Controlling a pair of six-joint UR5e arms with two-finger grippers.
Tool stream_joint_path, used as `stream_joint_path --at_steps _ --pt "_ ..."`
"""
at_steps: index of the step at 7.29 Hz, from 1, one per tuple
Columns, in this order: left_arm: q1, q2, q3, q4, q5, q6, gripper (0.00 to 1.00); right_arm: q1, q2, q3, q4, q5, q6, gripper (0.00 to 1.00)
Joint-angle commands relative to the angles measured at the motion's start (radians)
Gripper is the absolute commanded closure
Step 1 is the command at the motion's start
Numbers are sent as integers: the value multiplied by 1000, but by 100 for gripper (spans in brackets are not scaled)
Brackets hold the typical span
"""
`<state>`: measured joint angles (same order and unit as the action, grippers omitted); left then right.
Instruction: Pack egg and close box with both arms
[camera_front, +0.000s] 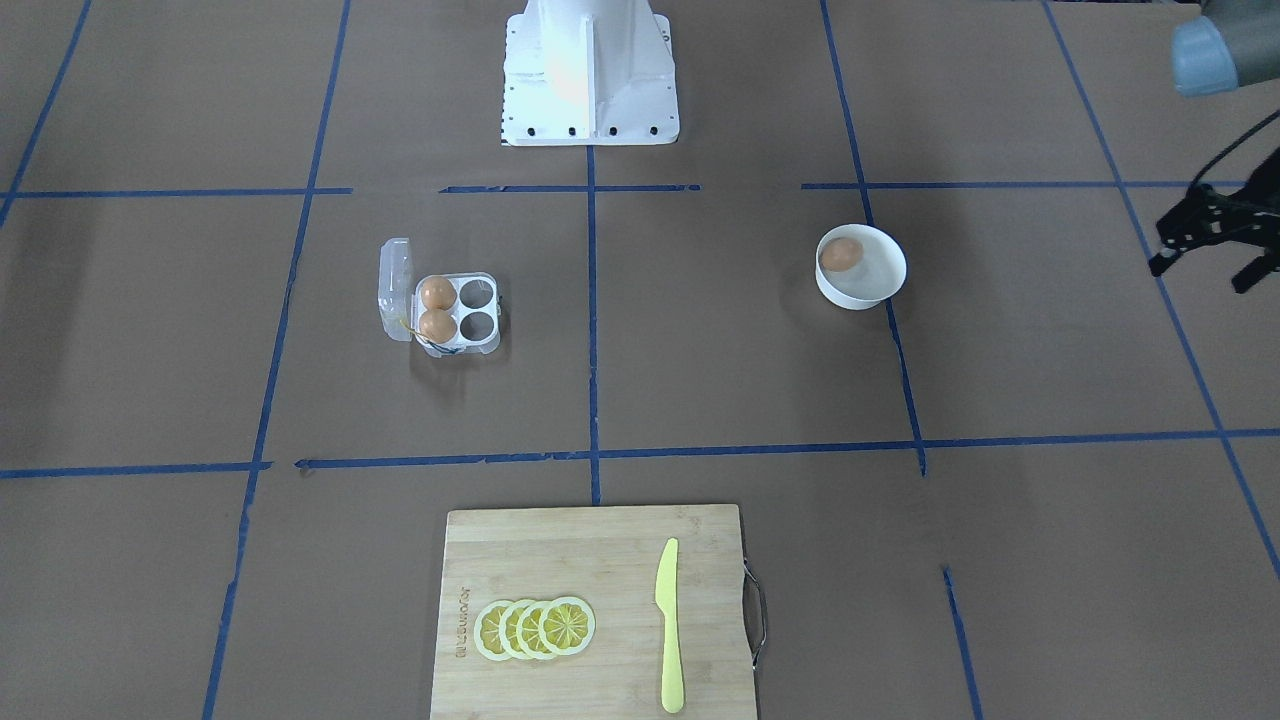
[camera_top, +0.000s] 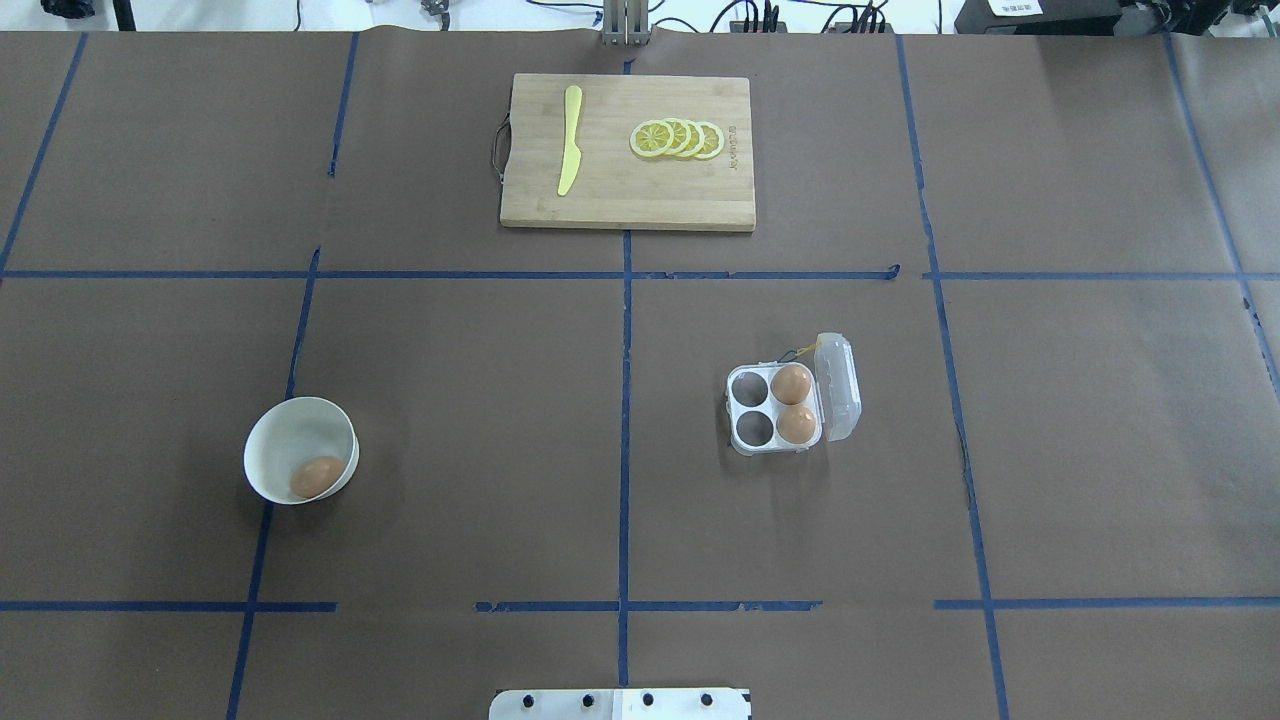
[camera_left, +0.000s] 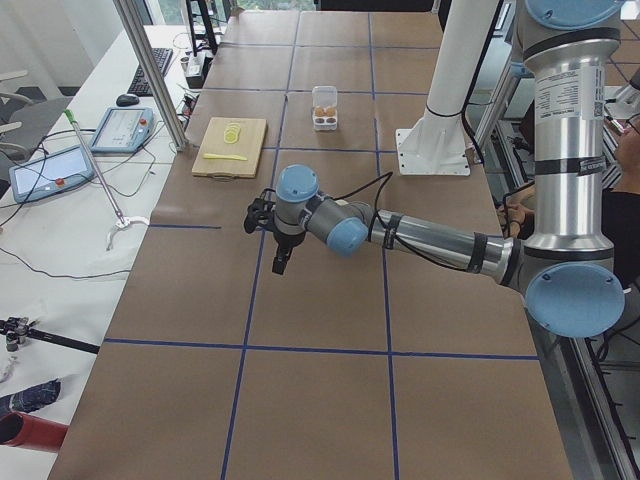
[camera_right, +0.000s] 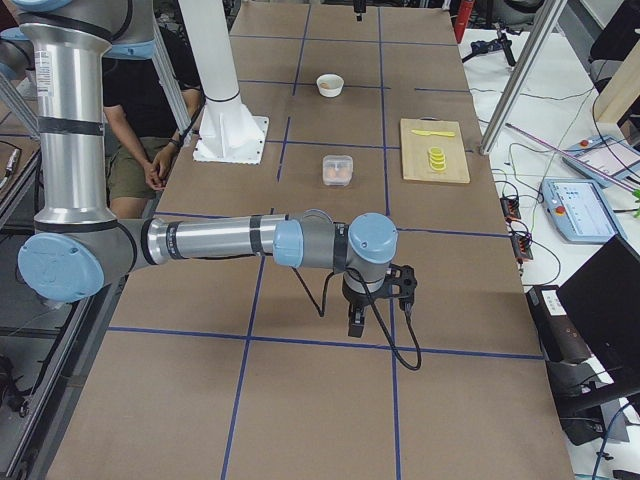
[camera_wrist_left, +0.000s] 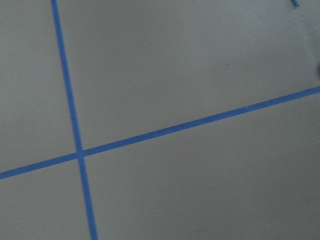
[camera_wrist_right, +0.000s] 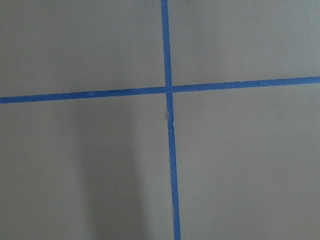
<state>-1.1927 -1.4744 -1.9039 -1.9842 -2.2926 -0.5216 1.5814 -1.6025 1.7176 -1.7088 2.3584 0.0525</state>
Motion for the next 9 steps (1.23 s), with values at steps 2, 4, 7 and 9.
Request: stream_joint_path --at_steps 2,4,7,9 --pt "335 34 -208 -16 141 -534 1 0 -7 0 0 7 0 0" --pt "543 -12 -218 -13 292 -798 1 -1 1 -3 0 22 0 0" --pt "605 -138 -100 -2 360 -868 8 -1 7 -6 0 22 0 0" --pt "607 -135 -80 -2 364 -865 15 -1 7 -7 0 28 0 0"
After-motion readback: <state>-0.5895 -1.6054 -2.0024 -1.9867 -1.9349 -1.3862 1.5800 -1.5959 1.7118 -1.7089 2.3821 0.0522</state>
